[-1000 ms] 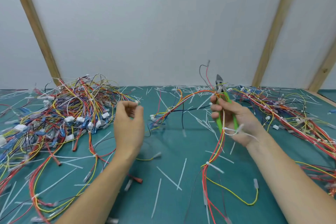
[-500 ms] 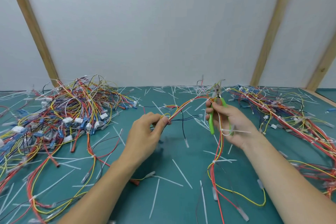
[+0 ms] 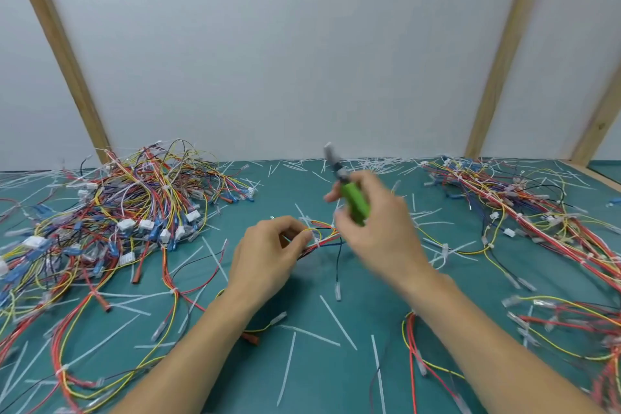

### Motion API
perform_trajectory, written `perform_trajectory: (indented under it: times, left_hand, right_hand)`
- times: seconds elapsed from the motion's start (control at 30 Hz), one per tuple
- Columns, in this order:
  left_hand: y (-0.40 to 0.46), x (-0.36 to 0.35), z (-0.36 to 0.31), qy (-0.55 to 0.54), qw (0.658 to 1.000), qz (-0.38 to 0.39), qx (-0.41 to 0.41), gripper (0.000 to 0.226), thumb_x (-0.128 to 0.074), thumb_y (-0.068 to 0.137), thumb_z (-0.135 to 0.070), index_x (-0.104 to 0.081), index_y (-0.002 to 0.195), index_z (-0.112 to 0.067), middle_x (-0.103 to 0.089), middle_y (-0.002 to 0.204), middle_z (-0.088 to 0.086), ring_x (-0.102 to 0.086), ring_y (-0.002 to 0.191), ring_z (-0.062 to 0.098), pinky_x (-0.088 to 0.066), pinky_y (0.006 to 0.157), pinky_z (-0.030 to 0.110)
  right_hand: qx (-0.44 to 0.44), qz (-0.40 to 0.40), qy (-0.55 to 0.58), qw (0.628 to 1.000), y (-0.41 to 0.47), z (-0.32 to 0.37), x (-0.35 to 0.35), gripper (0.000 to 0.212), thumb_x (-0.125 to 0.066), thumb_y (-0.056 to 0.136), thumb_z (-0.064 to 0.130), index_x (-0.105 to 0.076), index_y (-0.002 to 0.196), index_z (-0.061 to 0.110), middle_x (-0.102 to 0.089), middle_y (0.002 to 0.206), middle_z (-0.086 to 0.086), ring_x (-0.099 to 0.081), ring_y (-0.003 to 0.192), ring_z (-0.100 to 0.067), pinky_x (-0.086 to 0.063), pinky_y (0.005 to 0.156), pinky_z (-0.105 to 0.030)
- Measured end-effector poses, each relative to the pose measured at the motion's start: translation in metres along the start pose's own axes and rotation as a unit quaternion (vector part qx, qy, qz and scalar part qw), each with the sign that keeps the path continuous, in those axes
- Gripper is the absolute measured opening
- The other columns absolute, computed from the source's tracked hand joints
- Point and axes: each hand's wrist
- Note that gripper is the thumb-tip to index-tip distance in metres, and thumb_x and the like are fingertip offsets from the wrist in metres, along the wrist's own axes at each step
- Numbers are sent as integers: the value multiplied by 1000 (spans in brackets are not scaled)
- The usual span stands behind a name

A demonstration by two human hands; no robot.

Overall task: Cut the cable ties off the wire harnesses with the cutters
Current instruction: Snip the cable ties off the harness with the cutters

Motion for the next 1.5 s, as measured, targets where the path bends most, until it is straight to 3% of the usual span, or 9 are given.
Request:
perform_trajectory:
  times: [0.13, 0.5, 0.63, 0.73, 0.83, 1.0, 1.1, 1.4, 1.5]
  left_hand:
    - [-1, 6, -6, -14, 998, 31, -50, 20, -72, 89, -23, -71, 80, -41, -70, 70, -18, -65, 70, 4, -54, 71, 31]
    - [0, 29, -12, 117, 971, -115, -174, 6, -72, 91, -16, -73, 91, -22, -70, 85, -11, -64, 79, 18, -51, 80, 47]
    - [0, 29, -9, 162, 976, -21, -142, 26, -63, 97, -15, -66, 121, -24, -62, 116, -7, -64, 102, 22, -49, 86, 43]
    - [3, 29, -7, 203, 961, 59, -176, 35, -59, 98, -12, -63, 131, -23, -56, 136, -6, -57, 117, 22, -44, 97, 40]
    - [4, 33, -5, 201, 959, 88, -179, 25, -52, 100, -8, -70, 114, -19, -69, 115, -6, -63, 103, 23, -46, 87, 37]
    - [5, 30, -7, 3, 992, 110, -54, 23, -47, 102, -3, -66, 97, -15, -63, 71, -7, -51, 61, 7, -41, 62, 24]
    - [9, 40, -7, -192, 961, 199, 12, 19, -49, 104, -5, -68, 99, -5, -64, 72, -1, -55, 66, 6, -42, 67, 18]
    - [11, 39, 4, -374, 883, 257, 120, 19, -64, 89, -15, -78, 102, -14, -70, 89, -1, -60, 73, 7, -42, 69, 18]
    - [10, 36, 3, -335, 916, 186, 122, 16, -68, 90, -7, -76, 100, -17, -72, 87, 1, -63, 67, 10, -43, 63, 19]
  right_hand:
    - [-89, 192, -126, 969, -12, -22, -12, 22, -67, 89, 13, -60, 109, 22, -74, 102, 13, -63, 88, -12, -44, 80, -32]
    - [-157, 156, 44, 974, -8, -24, -10, 11, -77, 91, 23, -66, 91, 20, -65, 71, 13, -57, 61, -5, -48, 67, -28]
    - [-149, 191, 40, 969, -9, -24, -7, 14, -80, 87, 24, -67, 93, 21, -67, 74, 13, -56, 62, 2, -42, 65, -16]
    - [-148, 218, 43, 964, -8, -24, -4, 15, -79, 88, 20, -65, 90, 25, -72, 87, 7, -65, 79, -15, -52, 78, -29]
    - [-141, 227, 54, 962, -8, -25, -2, 19, -78, 89, 18, -62, 89, 28, -74, 95, 6, -68, 87, -16, -52, 85, -30]
    - [-137, 231, 75, 960, -8, -31, -1, 17, -78, 89, 17, -63, 92, 25, -73, 92, 14, -65, 82, -1, -48, 79, -17]
    - [-137, 214, 101, 962, -7, -33, 1, 15, -76, 91, 14, -64, 99, 19, -73, 91, 10, -65, 80, -1, -46, 76, -11]
    - [-132, 185, 151, 962, -6, -32, -3, 16, -74, 93, 10, -63, 102, 16, -71, 88, 5, -65, 82, -7, -51, 81, -21]
    - [-134, 176, 153, 963, -7, -30, -4, 16, -74, 93, 10, -63, 101, 16, -70, 87, 5, -65, 81, -6, -51, 80, -20]
Point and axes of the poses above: each hand's wrist, its own y-axis towards the middle knuckle, its own x-axis out of the back of the hand, z = x × y
